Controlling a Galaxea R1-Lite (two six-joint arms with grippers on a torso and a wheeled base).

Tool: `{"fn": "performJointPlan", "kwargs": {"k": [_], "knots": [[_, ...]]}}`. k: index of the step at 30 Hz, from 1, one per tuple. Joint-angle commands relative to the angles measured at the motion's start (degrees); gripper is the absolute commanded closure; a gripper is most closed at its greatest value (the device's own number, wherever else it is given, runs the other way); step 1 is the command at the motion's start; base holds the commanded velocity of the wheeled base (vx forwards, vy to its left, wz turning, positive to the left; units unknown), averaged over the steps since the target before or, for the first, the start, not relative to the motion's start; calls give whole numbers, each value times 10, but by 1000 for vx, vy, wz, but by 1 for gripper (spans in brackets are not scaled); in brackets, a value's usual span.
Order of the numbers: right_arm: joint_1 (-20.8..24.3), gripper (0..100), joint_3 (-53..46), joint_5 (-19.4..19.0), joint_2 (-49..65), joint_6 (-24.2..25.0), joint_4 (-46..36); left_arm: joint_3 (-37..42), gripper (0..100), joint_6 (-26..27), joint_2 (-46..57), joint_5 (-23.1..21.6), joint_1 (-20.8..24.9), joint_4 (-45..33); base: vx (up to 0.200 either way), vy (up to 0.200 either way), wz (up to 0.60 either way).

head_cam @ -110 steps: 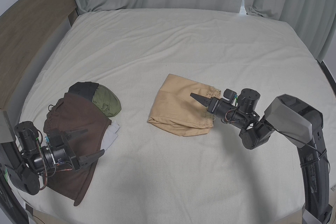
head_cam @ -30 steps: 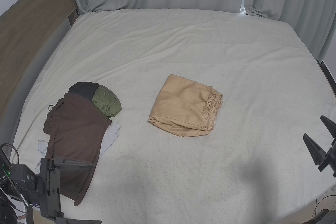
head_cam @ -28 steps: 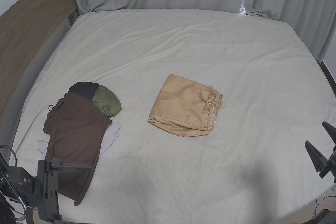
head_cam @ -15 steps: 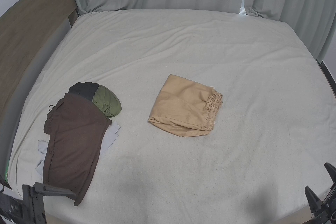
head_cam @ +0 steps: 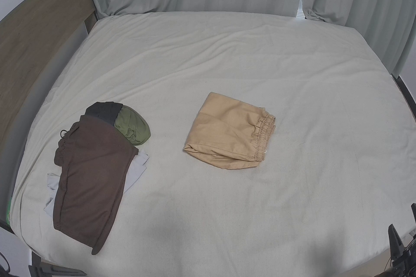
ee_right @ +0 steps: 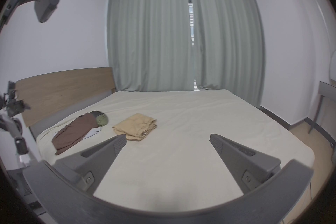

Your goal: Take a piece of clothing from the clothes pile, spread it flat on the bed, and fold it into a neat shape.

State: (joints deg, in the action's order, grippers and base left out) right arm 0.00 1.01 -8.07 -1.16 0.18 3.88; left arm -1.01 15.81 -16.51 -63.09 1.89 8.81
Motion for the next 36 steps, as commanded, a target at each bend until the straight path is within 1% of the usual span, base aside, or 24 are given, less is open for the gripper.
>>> {"fn": "performJointPlan", "kwargs": {"k": [1,2,3,6,7,10,12,13,14,15,17,18,19,23,24,25,26,27,29,33,34,35,36], "knots": [[1,0,-9,78,12,33,-8,-6,0,-28,165,21,-21,-89,0,0,0],[1,0,-9,78,12,33,-8,-6,0,-28,165,21,-21,-89,0,0,0],[-1,0,-10,111,12,32,-18,-2,0,-23,165,31,-21,-77,0,0,0],[-1,0,-10,112,12,30,-25,9,0,-25,165,50,-21,-46,0,0,0],[-1,0,-10,112,12,30,-25,9,0,-26,165,74,-21,-45,0,0,0],[-1,0,-10,112,12,30,-25,10,0,-30,165,183,-21,-45,0,0,0],[0,0,-9,112,12,31,-25,10,0,-36,165,268,-21,-45,0,0,0],[0,0,-10,112,12,31,-25,10,0,-41,165,297,-21,-44,0,0,0],[-1,0,-10,112,12,31,-25,10,0,-46,165,311,-21,-44,0,0,0],[-1,0,-10,112,12,30,-25,10,0,-53,165,343,-21,-43,0,0,0],[-1,0,-10,112,12,30,-25,10,0,-54,165,348,-21,-43,0,0,0],[-1,0,-10,111,12,29,-25,10,0,-58,165,394,-21,-44,0,0,0],[0,0,-10,111,12,29,-25,10,0,-64,165,416,-21,-44,0,0,0],[0,0,-10,111,12,29,-25,10,0,-81,165,459,-21,-44,0,0,0],[0,0,-10,111,12,29,-25,10,0,-81,165,459,-21,-44,0,0,0],[0,0,-10,111,12,30,-25,10,0,-83,165,506,-21,-44,0,0,0],[0,0,-10,111,12,30,-25,10,0,-83,165,510,-21,-44,0,0,0],[0,0,-10,111,12,30,-25,10,0,-87,165,550,-21,-44,0,0,0],[0,0,-10,111,12,30,-25,10,0,-89,165,578,-21,-44,0,0,0],[0,0,-9,111,12,28,-25,10,0,-96,165,591,-21,-45,0,0,0],[-1,0,-9,111,12,27,-25,9,0,-94,165,622,-22,-51,0,0,0],[-1,0,-10,111,12,26,-26,9,0,-104,165,657,-22,-57,0,0,0],[-1,0,-10,111,12,26,-26,9,0,-105,165,662,-22,-58,0,0,0]]}}
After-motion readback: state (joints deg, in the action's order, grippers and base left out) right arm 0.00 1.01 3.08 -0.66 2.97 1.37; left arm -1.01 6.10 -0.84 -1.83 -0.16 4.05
